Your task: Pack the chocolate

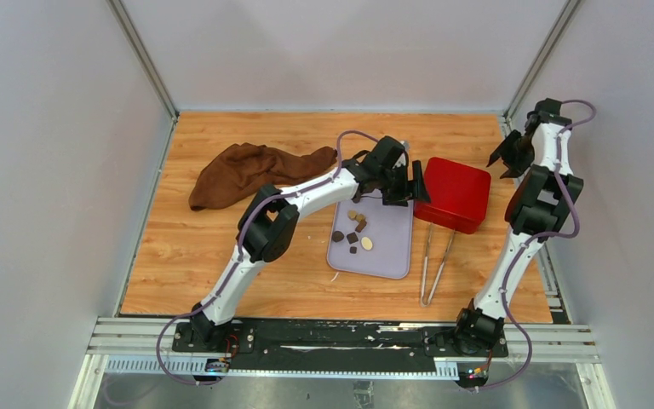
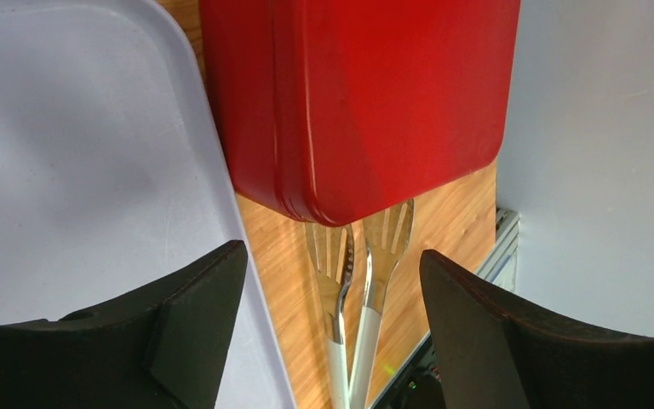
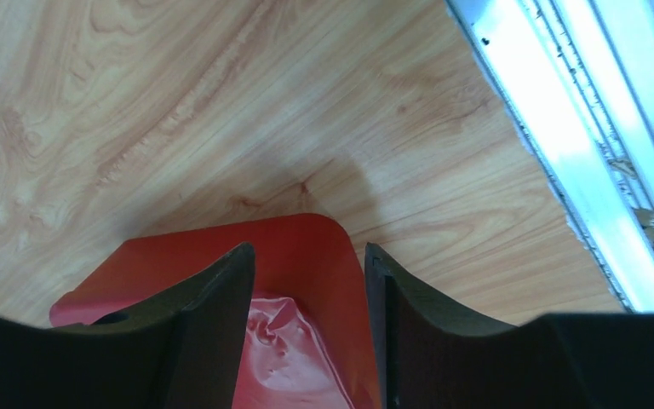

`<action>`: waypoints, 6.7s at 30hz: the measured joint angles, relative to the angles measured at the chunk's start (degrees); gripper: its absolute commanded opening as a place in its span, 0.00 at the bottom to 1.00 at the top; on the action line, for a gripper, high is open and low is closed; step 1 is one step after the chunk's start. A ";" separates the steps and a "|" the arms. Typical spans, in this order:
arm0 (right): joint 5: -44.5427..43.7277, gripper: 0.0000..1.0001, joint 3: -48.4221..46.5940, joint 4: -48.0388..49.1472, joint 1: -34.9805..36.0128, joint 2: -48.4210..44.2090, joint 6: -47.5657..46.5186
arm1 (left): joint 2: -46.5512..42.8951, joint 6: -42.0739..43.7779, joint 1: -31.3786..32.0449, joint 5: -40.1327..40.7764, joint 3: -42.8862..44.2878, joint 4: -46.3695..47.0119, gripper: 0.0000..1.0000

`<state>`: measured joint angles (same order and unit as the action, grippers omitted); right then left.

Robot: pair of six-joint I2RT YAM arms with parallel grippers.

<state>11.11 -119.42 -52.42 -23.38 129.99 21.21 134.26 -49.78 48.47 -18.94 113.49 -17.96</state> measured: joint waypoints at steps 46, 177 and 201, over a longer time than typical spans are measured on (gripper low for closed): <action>8.20 0.19 5.25 4.17 -0.04 0.96 -0.07 | 6.23 -12.22 -0.04 -1.77 3.74 2.19 0.36; 5.79 0.47 51.91 19.61 -6.45 -34.95 3.23 | 9.46 -1.86 1.53 -2.93 9.66 10.19 0.34; 1.64 0.73 53.51 18.91 -6.51 -37.27 2.82 | 5.86 0.28 1.55 -7.56 1.14 7.06 0.32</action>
<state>12.75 -65.91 -33.52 -29.89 92.73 24.03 140.11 -49.50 50.02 -26.50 114.63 -10.90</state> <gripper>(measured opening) 0.724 0.321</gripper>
